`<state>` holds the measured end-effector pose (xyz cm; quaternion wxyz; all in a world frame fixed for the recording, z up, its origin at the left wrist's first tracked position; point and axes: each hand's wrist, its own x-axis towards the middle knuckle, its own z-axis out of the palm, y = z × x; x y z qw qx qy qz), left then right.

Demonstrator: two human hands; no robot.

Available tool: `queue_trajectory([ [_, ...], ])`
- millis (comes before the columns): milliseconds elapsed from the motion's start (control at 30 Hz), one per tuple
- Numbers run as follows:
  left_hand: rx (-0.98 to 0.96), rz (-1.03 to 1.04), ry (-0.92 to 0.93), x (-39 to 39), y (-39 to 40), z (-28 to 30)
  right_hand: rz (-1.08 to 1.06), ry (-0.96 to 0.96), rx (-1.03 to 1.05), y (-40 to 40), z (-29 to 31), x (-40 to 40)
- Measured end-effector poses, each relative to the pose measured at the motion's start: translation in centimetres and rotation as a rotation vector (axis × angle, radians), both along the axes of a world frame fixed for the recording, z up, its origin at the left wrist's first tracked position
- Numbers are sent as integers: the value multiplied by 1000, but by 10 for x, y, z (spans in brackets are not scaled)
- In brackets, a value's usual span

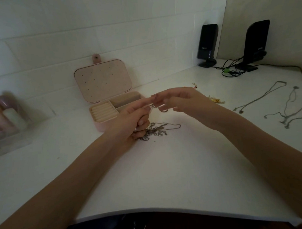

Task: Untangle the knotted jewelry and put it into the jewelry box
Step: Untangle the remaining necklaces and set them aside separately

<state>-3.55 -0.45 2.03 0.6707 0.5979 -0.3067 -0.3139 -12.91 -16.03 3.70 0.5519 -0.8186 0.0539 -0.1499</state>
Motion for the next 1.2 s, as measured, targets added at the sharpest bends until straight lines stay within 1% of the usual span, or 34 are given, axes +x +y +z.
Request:
queue_trajectory([
  [33, 2, 9, -29, -1, 0, -1, 1, -17, 13, 2, 1, -1],
  [133, 12, 48, -146, -3, -1, -4, -42, -80, -32, 5, 0, 0],
  [233, 48, 83, -268, -5, -2, -6, -106, -134, -8, 4, -3, 2],
  [367, 52, 59, -275, -6, -2, -5, -161, -173, 10, 5, -3, 2],
  [500, 74, 49, -278, -9, -1, -4, -234, -209, 122, 5, 1, 1],
  [600, 49, 109, -247, -12, 0, -3, -173, -221, 251, 7, 8, -2],
  [667, 18, 135, -237, -12, -1, -4, -120, -216, 255, 10, 11, -4],
  [700, 24, 135, -263, -11, -1, -5, -93, -214, 248, 12, 11, -5],
  [767, 55, 86, -338, -11, 0, -6, -43, -213, 236, 17, 14, -6],
  [867, 95, -28, -366, -14, -1, -6, -8, -238, 253, 21, 17, -8],
  [967, 119, -10, -350, -14, -1, -6, -64, -256, 240, 19, 19, -8],
  [1033, 118, 6, -309, -14, -1, -4, -97, -257, 235, 16, 20, -8],
  [1067, 112, -8, -265, -14, -1, -1, -108, -259, 235, 14, 21, -9],
  [1200, 136, -123, 30, -18, 0, 9, -122, -288, 254, 12, 24, -11],
])
